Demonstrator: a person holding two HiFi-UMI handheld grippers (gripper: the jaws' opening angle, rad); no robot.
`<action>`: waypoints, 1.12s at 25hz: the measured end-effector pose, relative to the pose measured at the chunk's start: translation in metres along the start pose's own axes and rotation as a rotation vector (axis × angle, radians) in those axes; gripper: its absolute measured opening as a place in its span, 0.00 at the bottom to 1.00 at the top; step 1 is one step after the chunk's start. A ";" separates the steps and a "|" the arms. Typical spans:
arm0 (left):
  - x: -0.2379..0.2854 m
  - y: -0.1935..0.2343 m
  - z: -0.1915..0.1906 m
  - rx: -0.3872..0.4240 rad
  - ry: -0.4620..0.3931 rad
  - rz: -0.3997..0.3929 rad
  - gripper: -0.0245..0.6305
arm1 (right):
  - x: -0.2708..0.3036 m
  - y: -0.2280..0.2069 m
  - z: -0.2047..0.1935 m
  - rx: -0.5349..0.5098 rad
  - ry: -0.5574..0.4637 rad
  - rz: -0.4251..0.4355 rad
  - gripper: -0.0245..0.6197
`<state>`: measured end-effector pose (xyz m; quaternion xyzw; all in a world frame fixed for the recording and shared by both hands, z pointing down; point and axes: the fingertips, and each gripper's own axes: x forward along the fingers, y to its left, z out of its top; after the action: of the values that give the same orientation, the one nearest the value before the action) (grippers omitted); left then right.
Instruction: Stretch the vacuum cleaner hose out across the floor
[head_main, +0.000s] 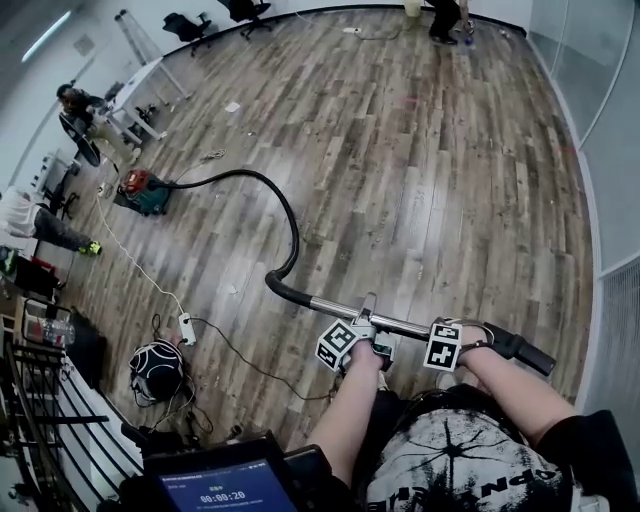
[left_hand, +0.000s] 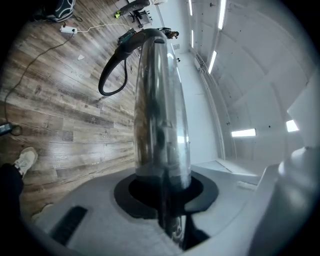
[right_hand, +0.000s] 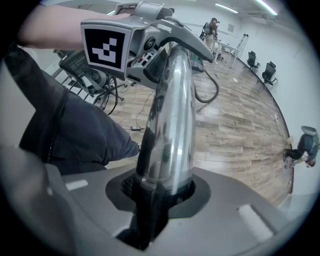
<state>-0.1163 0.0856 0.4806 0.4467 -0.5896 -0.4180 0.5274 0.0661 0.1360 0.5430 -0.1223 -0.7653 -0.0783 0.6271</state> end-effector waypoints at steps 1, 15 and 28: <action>-0.001 -0.001 -0.012 -0.002 -0.014 0.001 0.17 | -0.002 0.002 -0.012 -0.013 0.000 0.003 0.20; -0.019 0.002 -0.153 -0.003 -0.061 0.052 0.17 | -0.015 0.050 -0.147 -0.063 -0.020 0.051 0.20; -0.034 0.021 -0.233 0.014 0.158 0.020 0.16 | -0.008 0.111 -0.200 0.094 -0.001 -0.010 0.20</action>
<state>0.1149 0.1187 0.5142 0.4759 -0.5533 -0.3719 0.5736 0.2872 0.1870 0.5720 -0.0887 -0.7689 -0.0453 0.6315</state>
